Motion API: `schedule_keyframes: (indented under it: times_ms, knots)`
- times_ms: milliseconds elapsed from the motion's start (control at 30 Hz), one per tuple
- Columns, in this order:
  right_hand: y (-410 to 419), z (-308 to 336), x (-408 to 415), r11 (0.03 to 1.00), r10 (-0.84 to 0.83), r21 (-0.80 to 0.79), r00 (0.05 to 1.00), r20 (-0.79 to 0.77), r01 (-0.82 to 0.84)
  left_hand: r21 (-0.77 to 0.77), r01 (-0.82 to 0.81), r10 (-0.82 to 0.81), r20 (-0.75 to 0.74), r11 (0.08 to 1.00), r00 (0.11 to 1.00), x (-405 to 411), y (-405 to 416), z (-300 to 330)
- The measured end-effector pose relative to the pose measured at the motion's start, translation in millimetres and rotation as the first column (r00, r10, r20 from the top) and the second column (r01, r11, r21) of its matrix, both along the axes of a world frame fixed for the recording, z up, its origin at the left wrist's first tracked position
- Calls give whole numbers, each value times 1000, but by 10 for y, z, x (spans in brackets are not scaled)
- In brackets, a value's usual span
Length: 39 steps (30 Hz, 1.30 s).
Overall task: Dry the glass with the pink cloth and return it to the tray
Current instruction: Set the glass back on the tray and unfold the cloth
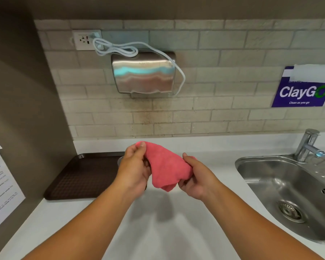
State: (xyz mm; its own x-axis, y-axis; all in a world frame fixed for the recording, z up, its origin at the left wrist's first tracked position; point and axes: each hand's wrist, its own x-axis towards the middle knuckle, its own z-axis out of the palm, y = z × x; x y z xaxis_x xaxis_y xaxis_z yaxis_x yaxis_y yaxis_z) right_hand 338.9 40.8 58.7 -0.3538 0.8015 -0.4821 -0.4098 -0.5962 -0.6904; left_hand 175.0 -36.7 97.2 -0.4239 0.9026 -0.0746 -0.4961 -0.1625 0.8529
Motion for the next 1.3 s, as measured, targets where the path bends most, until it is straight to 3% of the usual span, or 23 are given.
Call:
schedule_keyframes:
  times_ms: [67,167,300,400,600,867,967,1100,1300]
  knots:
    - [11,18,-6,999,-9,-36,999,-37,8,21,93,-93,5,995,996,37,-51,-90]
    - [25,28,-36,999,-18,-47,996,-84,14,-21,189,-189,-166,982,968,120,-140,-294]
    - [21,7,-38,999,-18,-40,996,-82,14,-79,161,-178,-363,984,915,172,-124,-317]
    - [9,-19,16,999,37,22,999,27,-37,-69,98,-118,-434,993,893,111,-37,-169]
    - [83,-71,229,945,106,253,923,369,-210,-71,206,-218,-352,976,910,82,235,131]
    - [309,-26,439,822,338,443,933,124,-357,-154,254,-284,-217,955,934,4,509,233]
    - [363,7,426,736,406,505,891,206,-452,-148,266,-286,-137,952,948,-83,530,228]
    - [465,159,364,631,194,598,847,496,-494,-274,230,-293,-217,934,931,-242,605,203]
    - [580,277,303,580,-64,633,747,662,-512,-360,167,-295,-336,918,895,-471,809,109]
